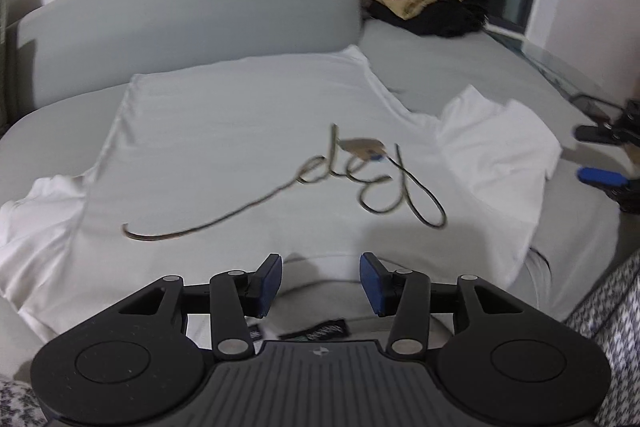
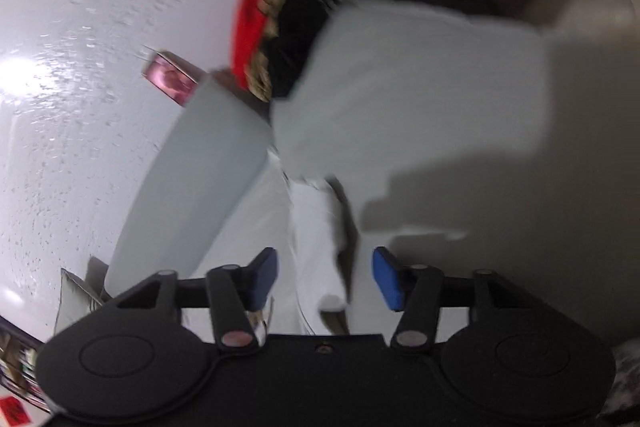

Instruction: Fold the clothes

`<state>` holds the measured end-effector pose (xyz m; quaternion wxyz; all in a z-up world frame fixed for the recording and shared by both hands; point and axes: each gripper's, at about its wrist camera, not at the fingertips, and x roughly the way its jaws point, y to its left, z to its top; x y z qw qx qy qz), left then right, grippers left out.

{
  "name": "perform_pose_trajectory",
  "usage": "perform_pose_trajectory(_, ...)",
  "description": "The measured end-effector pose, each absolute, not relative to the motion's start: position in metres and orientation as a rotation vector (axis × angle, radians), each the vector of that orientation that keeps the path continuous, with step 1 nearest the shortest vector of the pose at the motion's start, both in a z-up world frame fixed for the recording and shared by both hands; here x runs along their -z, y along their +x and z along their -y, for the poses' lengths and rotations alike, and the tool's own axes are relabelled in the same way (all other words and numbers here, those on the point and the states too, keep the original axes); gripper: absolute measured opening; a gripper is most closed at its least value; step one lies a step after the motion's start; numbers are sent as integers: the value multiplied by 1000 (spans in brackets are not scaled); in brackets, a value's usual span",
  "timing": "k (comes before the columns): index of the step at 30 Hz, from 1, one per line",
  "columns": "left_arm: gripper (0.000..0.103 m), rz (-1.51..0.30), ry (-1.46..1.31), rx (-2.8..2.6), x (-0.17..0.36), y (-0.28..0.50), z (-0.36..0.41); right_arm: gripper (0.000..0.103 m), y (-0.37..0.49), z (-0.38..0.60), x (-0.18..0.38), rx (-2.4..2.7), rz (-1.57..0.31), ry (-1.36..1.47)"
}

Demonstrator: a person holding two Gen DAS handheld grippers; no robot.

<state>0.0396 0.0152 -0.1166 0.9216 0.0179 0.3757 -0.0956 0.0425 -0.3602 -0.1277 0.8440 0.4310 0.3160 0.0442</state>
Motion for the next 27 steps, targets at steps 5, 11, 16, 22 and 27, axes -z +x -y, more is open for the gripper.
perform_pose_trajectory(5,46,-784,69,200,123,38,-11,45,64,350,139,-108,-726,890)
perform_pose_trajectory(11,46,-785,47,204,123,37,-15,31,92,350,144,-57,-672,942)
perform_pose_trajectory(16,46,-774,67,222,123,34,-13,24,95,353,145,-19,-618,976)
perform_pose_trajectory(22,46,-752,78,262,119,27,-8,34,96,345,144,-57,-658,918)
perform_pose_trajectory(27,46,-762,91,262,121,27,-7,6,94,340,136,16,-625,830)
